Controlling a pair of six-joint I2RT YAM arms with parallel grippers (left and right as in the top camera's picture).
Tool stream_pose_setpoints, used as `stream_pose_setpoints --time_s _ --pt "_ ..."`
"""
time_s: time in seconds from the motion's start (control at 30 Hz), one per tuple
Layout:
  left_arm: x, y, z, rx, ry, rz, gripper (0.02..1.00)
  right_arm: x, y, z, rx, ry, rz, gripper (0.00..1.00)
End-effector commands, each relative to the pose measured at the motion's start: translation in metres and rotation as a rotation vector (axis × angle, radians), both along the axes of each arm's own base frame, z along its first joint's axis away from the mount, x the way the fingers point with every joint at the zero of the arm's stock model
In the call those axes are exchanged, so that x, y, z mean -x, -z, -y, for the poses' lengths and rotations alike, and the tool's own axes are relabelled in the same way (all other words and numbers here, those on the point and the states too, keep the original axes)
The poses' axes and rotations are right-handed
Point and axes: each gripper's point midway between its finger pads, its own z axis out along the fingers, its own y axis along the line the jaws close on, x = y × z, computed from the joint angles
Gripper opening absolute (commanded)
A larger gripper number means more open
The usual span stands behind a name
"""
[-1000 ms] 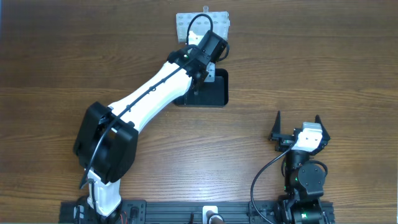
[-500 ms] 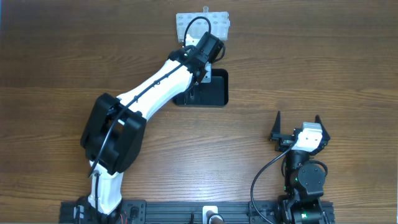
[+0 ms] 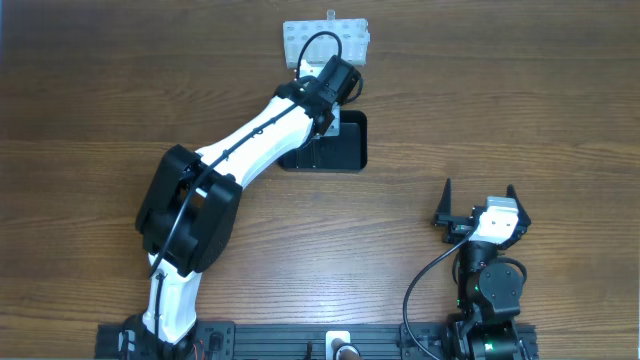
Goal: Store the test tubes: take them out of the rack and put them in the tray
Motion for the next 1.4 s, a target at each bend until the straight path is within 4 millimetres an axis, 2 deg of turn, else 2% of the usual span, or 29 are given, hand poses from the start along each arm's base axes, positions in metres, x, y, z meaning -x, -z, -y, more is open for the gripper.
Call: stream_pose_setpoints --time_s 0.03,0.1,0.2,0.3,0.33,0.4,0.47,0.5,0.57,0.7,0.77,0.93,1.17,1.4 --pt "-0.005 -0.011 -0.008 -0.019 -0.027 0.04 0.601 0.0 0.001 0.0 0.001 0.001 0.001 0.991" --pt "-0.009 -0.033 -0.012 -0.023 -0.041 0.095 0.63 0.0 0.001 0.0 0.001 0.001 0.001 0.993" --pt "-0.015 -0.084 -0.021 -0.015 -0.064 0.21 0.676 0.0 0.001 0.0 0.001 0.001 0.001 0.991" --pt "-0.02 -0.151 -0.027 0.001 -0.02 0.371 0.715 0.0 0.002 0.0 0.001 0.001 0.0 0.993" --pt "-0.021 -0.196 -0.036 0.015 0.013 0.487 0.744 0.0 0.001 0.0 0.001 0.001 0.001 0.993" --pt "-0.018 -0.232 -0.052 0.032 0.018 0.585 0.827 0.0 0.001 0.0 0.001 0.001 0.001 0.991" --pt "-0.012 -0.261 -0.078 0.057 0.001 0.669 0.901 0.0 0.001 0.0 0.001 0.001 0.001 0.993" --pt "-0.008 -0.269 -0.089 0.07 0.004 0.694 0.98 0.0 0.001 0.0 0.001 0.001 0.001 0.993" --pt "0.002 -0.282 -0.115 0.111 0.023 0.741 0.996 0.0 0.001 0.0 0.001 0.001 0.001 0.993" --pt "0.032 -0.288 -0.157 0.145 0.077 0.836 0.996 0.0 0.001 0.0 0.001 0.001 0.001 0.993" --pt "0.048 -0.284 -0.168 0.134 0.099 0.876 0.998 0.0 0.001 0.0 0.001 0.001 0.001 0.991" --pt "0.094 -0.255 -0.194 0.112 0.072 0.945 0.996 0.0 0.001 0.0 0.001 0.001 0.001 0.993" --pt "0.135 -0.214 -0.204 0.14 0.08 1.042 0.998 0.0 0.001 0.0 0.001 0.001 0.001 0.993" --pt "0.159 -0.186 -0.207 0.166 0.096 1.106 0.998 0.0 0.002 0.0 0.001 0.001 0.0 0.993"
